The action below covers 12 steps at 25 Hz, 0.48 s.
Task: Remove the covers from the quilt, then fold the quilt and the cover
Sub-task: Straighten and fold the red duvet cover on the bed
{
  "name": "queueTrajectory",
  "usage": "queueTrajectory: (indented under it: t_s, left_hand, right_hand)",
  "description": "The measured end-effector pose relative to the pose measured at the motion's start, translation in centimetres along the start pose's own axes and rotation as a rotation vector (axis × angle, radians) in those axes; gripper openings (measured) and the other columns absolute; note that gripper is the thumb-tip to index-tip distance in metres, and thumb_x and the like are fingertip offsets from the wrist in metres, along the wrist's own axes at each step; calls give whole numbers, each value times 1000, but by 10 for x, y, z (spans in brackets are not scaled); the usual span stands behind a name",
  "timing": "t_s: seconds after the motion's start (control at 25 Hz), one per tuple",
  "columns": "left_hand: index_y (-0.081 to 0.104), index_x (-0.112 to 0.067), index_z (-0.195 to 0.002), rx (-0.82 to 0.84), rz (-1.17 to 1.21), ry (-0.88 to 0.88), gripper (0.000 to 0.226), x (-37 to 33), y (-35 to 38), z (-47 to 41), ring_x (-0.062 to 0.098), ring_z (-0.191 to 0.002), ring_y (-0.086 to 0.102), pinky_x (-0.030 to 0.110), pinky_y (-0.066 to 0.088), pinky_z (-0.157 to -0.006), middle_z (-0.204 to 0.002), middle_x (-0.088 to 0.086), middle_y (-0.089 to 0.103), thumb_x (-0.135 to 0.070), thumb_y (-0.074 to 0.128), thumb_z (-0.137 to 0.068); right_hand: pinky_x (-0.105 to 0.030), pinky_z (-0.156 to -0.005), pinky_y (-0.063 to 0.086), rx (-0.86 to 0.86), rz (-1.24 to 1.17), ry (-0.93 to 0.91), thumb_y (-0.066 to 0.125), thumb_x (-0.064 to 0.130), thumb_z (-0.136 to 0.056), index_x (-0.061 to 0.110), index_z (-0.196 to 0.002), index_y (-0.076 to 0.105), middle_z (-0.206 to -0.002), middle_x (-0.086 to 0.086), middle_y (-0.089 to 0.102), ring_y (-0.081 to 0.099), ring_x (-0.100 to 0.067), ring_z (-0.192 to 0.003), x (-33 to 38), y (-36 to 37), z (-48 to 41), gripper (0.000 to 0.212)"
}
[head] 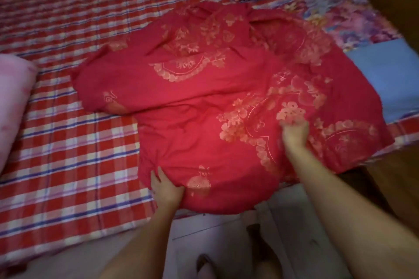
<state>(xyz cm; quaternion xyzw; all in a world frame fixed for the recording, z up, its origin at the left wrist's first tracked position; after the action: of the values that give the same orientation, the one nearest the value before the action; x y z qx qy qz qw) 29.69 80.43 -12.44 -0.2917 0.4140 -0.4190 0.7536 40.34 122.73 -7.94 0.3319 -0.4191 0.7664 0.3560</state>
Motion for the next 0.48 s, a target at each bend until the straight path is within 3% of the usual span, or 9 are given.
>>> queueTrajectory:
  t_s: [0.04,0.12,0.2,0.24,0.28,0.36,0.44,0.48]
  left_hand:
    - [22,-3,-147,-60,117,-90,97,13,-1,0,37,-139,25,46,25,-112,-152,21,22,-25,79,-71]
    - [34,-4,-142,-67,598,-389,86,43,11,1,37,-132,38,48,37,-102,-145,20,38,-40,75,-75]
    - [40,-11,-139,242,1201,-716,78,45,53,15,36,-128,44,56,41,-92,-141,15,46,-63,53,-83]
    - [42,-13,-137,392,1362,-803,80,36,65,24,37,-129,43,60,38,-95,-139,16,48,-73,38,-83]
    - [47,-15,-132,488,1458,-817,81,27,73,31,38,-129,43,62,35,-100,-134,18,51,-77,29,-83]
    - [56,-12,-117,489,1592,-808,66,14,81,46,35,-118,52,55,41,-100,-112,21,63,-65,26,-92]
    - [57,-11,-87,514,1655,-842,38,4,92,65,21,-73,65,33,55,-69,-64,14,66,-38,32,-99]
    - [48,-15,-72,529,1626,-851,34,-2,96,72,15,-48,55,25,48,-53,-43,6,54,-28,34,-99]
  right_hand:
    - [-46,-90,51,-7,-11,96,75,15,-73,1,-108,62,-109,-20,64,63,-36,-101,-46,2,18,40]
    - [-41,-87,52,-33,-26,300,78,23,-74,-5,-116,57,-115,-17,61,60,-33,-103,-115,-4,61,55]
    - [-30,-63,54,87,-243,500,77,28,-76,3,-126,50,-115,-10,58,60,-25,-92,-157,10,101,62]
    - [-30,-60,53,166,-373,577,77,27,-76,9,-127,49,-115,-8,59,61,-23,-90,-164,22,112,60]
    - [-33,-67,54,238,-467,636,79,26,-73,11,-129,49,-115,-7,62,62,-23,-93,-163,33,122,65]
    - [-43,-88,52,350,-536,734,84,25,-63,11,-126,53,-109,-8,67,64,-25,-96,-159,48,136,72]
    - [-44,-94,50,500,-622,753,84,18,-59,9,-124,57,-105,-11,68,65,-26,-95,-134,61,156,70]
    - [-44,-91,52,587,-697,728,88,15,-51,7,-122,60,-108,-14,68,67,-26,-95,-113,66,166,77]
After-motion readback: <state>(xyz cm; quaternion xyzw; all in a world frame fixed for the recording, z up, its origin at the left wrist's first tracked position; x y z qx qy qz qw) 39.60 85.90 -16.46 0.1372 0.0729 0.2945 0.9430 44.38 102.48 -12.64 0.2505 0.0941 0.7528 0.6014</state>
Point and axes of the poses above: each hand's wrist, its own z-axis away from the middle knuckle, its own y-axis out of the palm, x = y × z, the point moved 8 cm from there along -z, towards the middle knuckle
